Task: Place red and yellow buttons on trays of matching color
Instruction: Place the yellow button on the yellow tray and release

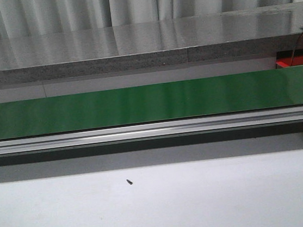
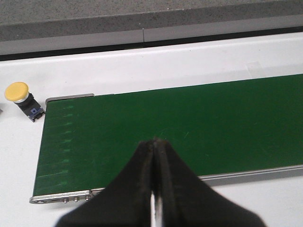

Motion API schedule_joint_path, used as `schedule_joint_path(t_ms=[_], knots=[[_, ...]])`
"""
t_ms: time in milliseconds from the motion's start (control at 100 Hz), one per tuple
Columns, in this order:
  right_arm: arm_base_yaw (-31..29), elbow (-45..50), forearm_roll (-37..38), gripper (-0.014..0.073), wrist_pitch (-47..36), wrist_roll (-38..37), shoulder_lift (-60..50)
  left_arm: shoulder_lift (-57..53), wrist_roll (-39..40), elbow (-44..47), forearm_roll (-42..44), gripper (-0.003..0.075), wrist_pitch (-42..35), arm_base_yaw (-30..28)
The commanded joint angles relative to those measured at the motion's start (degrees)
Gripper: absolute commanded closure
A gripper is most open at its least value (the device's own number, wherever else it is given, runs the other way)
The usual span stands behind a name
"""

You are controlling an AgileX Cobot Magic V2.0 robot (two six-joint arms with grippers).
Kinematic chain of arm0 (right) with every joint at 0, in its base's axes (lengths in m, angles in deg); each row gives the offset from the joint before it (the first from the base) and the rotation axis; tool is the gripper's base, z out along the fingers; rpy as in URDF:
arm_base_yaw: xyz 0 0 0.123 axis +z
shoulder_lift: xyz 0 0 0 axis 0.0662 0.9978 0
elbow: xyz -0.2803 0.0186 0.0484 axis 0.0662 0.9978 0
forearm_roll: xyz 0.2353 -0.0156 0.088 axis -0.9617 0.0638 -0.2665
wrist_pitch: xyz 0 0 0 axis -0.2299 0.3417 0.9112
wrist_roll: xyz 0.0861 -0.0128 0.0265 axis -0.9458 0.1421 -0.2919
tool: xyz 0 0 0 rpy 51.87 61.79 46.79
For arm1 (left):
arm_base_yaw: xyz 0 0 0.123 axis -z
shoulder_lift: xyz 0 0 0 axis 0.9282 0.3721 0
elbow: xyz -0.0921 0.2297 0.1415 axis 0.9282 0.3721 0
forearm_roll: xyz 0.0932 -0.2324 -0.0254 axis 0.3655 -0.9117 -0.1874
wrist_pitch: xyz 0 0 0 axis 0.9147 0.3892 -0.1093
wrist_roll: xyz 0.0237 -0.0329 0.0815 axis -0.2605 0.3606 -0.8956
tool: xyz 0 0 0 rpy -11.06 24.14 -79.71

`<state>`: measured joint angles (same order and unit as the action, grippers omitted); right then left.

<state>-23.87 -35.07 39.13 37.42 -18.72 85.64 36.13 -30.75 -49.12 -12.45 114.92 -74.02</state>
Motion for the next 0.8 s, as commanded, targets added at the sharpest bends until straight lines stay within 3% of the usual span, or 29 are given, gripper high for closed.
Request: schedule_joint_path(t_ms=[0,470,660,790], knots=[[-0.23,-1.28,-2.35,0.0284,-1.79,1.58,-0.04,-1.06,0.12,-1.48,-1.32,0.074,-3.36,0.39],[-0.1,-0.99,-3.79,0.0279,-0.07,2.24,2.09,-1.06,0.12,-1.48,-1.32,0.074,-3.46,0.39],[-0.1,-0.99,-3.83,0.0116,1.3,2.24,1.44,-1.06,0.12,-1.48,-1.32,0.074,-3.46,0.39],[-0.1,-0.99,-3.83,0.0067,1.35,2.24,-0.17,-1.06,0.12,-1.48,-1.32,0.074,-3.46,0.39]])
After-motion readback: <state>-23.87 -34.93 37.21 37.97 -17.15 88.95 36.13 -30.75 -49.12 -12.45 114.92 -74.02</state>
